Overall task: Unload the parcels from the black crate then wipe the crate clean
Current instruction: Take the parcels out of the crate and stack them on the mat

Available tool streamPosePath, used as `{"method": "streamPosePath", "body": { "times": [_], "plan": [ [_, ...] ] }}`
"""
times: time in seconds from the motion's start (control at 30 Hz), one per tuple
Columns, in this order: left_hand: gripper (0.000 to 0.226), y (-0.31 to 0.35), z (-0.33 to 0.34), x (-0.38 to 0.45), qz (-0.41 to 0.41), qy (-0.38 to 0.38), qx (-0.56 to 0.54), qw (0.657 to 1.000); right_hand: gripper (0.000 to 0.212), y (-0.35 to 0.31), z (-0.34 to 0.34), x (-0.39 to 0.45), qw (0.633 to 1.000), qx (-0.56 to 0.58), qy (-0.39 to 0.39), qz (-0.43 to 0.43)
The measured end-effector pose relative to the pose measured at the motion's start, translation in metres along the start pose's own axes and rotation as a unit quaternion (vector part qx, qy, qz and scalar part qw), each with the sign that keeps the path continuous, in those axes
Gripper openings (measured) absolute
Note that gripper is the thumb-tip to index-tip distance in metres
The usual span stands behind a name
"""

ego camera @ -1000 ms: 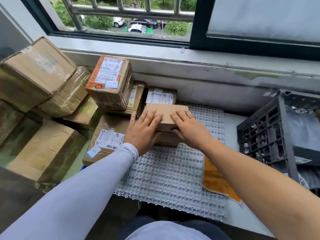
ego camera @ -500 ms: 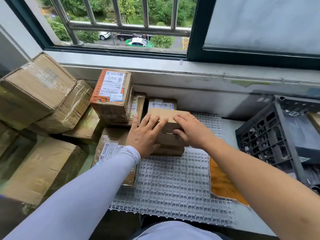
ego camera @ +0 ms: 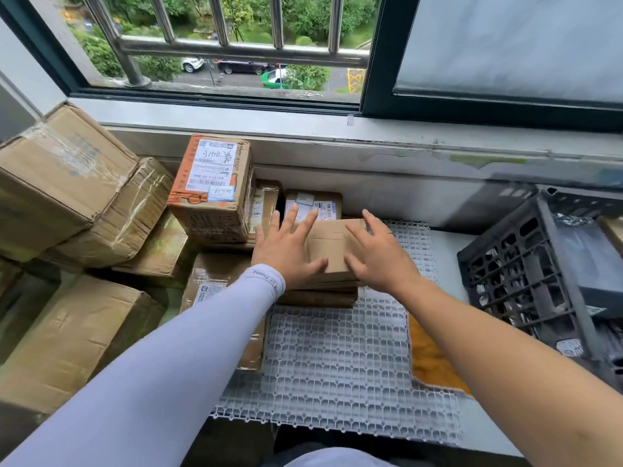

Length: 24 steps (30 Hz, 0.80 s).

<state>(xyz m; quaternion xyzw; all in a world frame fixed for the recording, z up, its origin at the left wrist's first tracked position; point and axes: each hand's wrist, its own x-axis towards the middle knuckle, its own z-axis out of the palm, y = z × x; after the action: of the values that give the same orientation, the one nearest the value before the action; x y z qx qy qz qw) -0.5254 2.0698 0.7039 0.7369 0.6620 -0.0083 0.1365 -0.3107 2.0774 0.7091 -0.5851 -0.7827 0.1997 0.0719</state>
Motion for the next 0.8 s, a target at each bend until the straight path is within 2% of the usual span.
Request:
{"method": "streamPosePath", "body": {
  "times": [0.13, 0.2, 0.27, 0.33, 0.43, 0.6, 0.7, 0.8],
  "plan": [
    [0.123, -0.004, -0.011, 0.028, -0.019, -0.079, -0.051, 0.995, 0.105, -0.008, -0.008, 0.033, 0.992, 0.039, -0.095, 0.07],
    [0.123, -0.003, -0.012, 0.034, -0.021, -0.107, -0.09, 0.99, 0.111, -0.011, -0.005, 0.05, 0.981, 0.073, -0.143, 0.108],
    [0.117, -0.002, -0.01, 0.032, -0.022, -0.1, -0.121, 0.987, 0.107, -0.01, 0.0, 0.058, 0.979, 0.082, -0.154, 0.108],
    [0.11, -0.002, -0.009, 0.027, -0.017, -0.073, -0.132, 0.988, 0.1, -0.007, 0.0, 0.056, 0.983, 0.09, -0.132, 0.087],
    [0.103, 0.0, -0.011, 0.02, 0.014, -0.006, -0.114, 0.993, 0.087, -0.005, -0.007, 0.042, 0.991, 0.111, -0.057, 0.056],
    [0.081, 0.016, -0.012, 0.006, 0.057, 0.146, 0.013, 0.988, 0.068, -0.005, -0.008, 0.026, 0.994, 0.097, 0.044, 0.015],
    [0.078, 0.019, -0.001, -0.003, 0.041, 0.159, 0.043, 0.986, 0.056, -0.006, -0.002, 0.019, 0.995, 0.07, 0.069, -0.007],
    [0.082, 0.019, 0.013, -0.013, 0.005, 0.133, 0.061, 0.989, 0.045, -0.011, 0.009, 0.013, 0.995, 0.034, 0.089, -0.037]
  ]
}}
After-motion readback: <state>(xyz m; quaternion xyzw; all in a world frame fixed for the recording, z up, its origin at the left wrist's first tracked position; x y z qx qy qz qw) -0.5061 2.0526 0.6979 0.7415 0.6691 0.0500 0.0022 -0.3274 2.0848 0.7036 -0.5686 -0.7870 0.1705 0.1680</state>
